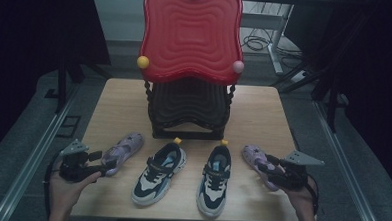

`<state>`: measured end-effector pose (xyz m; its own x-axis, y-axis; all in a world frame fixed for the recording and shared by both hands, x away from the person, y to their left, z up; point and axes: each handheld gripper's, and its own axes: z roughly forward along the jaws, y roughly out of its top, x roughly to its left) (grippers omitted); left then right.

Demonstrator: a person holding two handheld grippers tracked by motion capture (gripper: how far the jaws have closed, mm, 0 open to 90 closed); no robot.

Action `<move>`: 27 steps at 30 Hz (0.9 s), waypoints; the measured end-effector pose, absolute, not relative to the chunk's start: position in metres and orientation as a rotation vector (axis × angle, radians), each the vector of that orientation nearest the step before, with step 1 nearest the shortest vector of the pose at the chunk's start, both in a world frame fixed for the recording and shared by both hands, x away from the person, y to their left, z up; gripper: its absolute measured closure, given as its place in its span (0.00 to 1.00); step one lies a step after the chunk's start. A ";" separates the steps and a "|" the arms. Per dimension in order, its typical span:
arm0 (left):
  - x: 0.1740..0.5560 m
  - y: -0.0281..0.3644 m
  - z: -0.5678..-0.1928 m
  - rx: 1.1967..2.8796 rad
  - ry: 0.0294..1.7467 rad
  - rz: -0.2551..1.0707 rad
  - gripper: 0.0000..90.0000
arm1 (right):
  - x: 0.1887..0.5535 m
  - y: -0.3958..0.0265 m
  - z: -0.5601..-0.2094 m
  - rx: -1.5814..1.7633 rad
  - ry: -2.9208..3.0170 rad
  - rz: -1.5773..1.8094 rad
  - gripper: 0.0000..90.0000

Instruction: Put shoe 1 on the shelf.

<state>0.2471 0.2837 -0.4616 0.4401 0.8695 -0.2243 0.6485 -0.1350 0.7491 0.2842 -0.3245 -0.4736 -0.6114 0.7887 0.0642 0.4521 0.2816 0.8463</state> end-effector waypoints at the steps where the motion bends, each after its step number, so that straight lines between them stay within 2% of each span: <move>1: 0.247 0.286 -0.463 1.859 1.292 0.342 0.35 | 0.285 -0.324 -0.474 1.118 2.192 1.257 0.53; 7: 0.246 0.289 -0.465 1.863 1.289 0.368 0.41 | 0.283 -0.325 -0.473 1.115 2.189 1.261 0.53; 9: 0.245 0.291 -0.465 1.866 1.283 0.382 0.47 | 0.282 -0.326 -0.471 1.110 2.185 1.264 0.53; 14: 0.247 0.291 -0.470 1.883 1.289 0.387 0.57 | 0.284 -0.325 -0.474 1.111 2.187 1.257 0.52; 22: 0.257 0.267 -0.481 1.951 1.255 0.372 0.60 | 0.283 -0.324 -0.473 1.106 2.185 1.252 0.52; 27: 0.263 0.258 -0.489 1.987 1.278 0.444 0.67 | 0.282 -0.328 -0.473 1.118 2.171 1.246 0.52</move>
